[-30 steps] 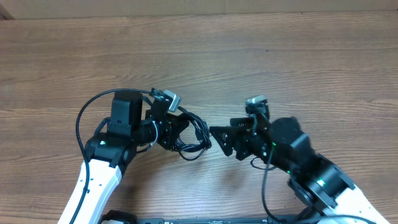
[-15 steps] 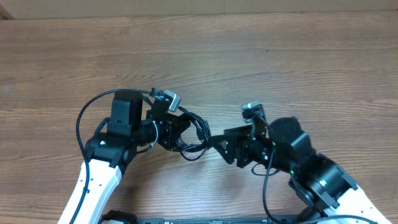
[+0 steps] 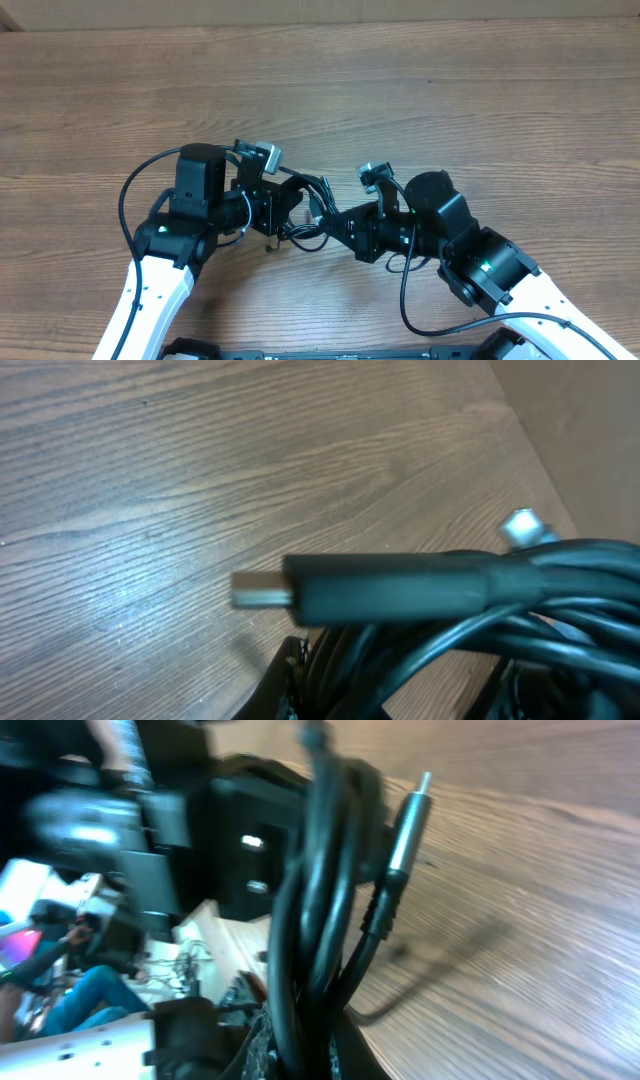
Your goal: Untangle cables
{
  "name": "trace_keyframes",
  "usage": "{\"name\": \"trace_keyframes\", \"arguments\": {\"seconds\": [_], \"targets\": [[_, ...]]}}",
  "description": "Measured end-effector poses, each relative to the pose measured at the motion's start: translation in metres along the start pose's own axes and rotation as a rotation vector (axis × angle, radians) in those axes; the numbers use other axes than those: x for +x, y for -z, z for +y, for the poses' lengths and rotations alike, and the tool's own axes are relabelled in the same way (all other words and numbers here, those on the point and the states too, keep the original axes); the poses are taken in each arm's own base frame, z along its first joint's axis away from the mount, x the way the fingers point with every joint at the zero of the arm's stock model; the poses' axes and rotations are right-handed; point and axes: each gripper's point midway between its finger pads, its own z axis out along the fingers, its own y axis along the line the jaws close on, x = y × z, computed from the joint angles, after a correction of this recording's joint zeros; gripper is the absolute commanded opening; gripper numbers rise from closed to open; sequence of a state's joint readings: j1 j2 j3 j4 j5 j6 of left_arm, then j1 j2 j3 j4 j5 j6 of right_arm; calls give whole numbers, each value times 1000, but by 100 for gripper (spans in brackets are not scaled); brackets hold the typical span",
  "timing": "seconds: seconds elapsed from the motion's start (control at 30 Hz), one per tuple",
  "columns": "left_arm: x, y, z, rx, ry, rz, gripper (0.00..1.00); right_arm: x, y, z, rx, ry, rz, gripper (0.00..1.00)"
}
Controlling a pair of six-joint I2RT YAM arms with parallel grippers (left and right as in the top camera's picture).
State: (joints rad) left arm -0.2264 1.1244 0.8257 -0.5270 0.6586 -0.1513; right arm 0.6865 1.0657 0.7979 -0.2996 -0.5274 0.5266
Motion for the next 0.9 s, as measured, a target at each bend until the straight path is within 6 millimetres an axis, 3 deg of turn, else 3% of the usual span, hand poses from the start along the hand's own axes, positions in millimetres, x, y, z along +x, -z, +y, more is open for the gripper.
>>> {"name": "trace_keyframes", "arguments": {"seconds": [0.2, 0.47, 0.67, 0.7, 0.73, 0.77, 0.9], "targets": [[1, 0, -5, 27, 40, 6, 4, -13, 1, 29, -144, 76, -32, 4], [6, 3, -12, 59, 101, 39, 4, -22, 4, 41, -227, 134, -56, 4], [2, 6, -20, 83, 94, 29, 4, -34, 18, 53, -350, 184, -72, 4], [2, 6, -20, 83, 92, 29, 4, -33, 20, 54, -366, 186, -66, 8], [3, 5, -19, 76, 91, 32, 4, -32, 22, 55, -378, 182, -55, 24], [4, 5, -17, 62, 91, 33, 4, -30, 23, 54, -379, 171, -43, 47], [5, 2, -4, -2, 99, 30, 4, -13, 22, 36, -309, 51, 39, 64]]}}
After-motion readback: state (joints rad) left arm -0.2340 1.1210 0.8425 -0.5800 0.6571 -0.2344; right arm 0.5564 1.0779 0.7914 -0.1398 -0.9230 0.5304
